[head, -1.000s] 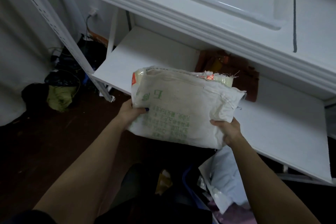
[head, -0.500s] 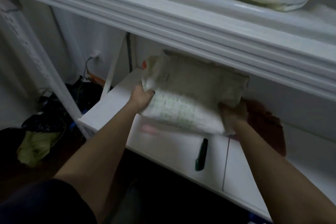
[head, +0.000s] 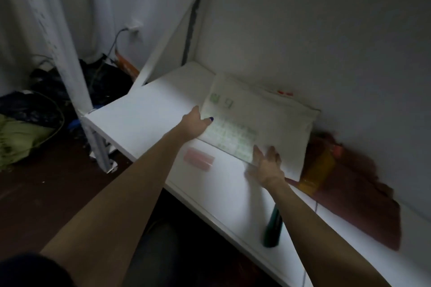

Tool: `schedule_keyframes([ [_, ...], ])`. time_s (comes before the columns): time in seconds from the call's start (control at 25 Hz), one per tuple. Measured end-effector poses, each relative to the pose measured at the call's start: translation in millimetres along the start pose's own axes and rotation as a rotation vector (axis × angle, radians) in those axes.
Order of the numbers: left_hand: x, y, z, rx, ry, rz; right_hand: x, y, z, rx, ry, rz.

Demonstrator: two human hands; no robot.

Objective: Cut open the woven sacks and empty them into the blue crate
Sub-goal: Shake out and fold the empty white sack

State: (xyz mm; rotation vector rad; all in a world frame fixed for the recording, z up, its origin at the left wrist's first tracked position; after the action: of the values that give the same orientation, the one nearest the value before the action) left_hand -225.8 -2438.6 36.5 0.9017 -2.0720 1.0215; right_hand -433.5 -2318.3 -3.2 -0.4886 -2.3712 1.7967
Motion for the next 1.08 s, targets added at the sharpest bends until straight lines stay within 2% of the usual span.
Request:
schedule_keyframes([
  [0.12, -28.6, -29.9, 10.7, 0.027, 0.001, -0.037, -7.5, 0.8, 38.0, 0.075, -0.013, -0.261],
  [0.32, -60.5, -73.6, -0.1, 0.110, -0.150, -0.064, -43.1, -31.2, 40.1, -0.066, -0.078, -0.160],
  [0.4, -43.0, -80.3, -28.7, 0.079, -0.198, -0.120, -58.3, -53.6, 13.1, -0.169, -0.100, -0.037],
  [0.52, -7.8, -83.6, -80.6, 0.017, -0.246, -0.141, -75.9, -94.9, -32.7, -0.207, -0.129, 0.141],
  [0.68, 32.9, -77.6, -173.5, -0.075, -0.322, -0.137, -92.4, -151.5, -132.1, -0.291, -0.209, 0.235],
  [0.76, 47.4, -73.0, -217.7, -0.090, -0.357, -0.032, -91.8, -169.2, -177.6, -0.337, -0.244, 0.255],
  [0.92, 72.1, -73.1, -270.5, -0.158, -0.379, 0.210, -72.9, -188.8, -233.2, -0.288, -0.203, 0.277],
  [1.08, 105.8, -61.2, -293.7, -0.238, -0.289, 0.273, -38.6, -192.4, -274.1, -0.138, -0.049, 0.432],
])
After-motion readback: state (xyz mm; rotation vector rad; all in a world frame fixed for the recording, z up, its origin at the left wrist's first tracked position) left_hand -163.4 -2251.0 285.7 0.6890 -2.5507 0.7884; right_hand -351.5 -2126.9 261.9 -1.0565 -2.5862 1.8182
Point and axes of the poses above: each hand's wrist, its own z-axis towards the middle knuckle, its own y-axis out of the palm, x = y × z, the point moved 1 cm from there along z, towards the middle knuckle, and after that the axes turned 12 degrees about -y, right-handed, at the moved point
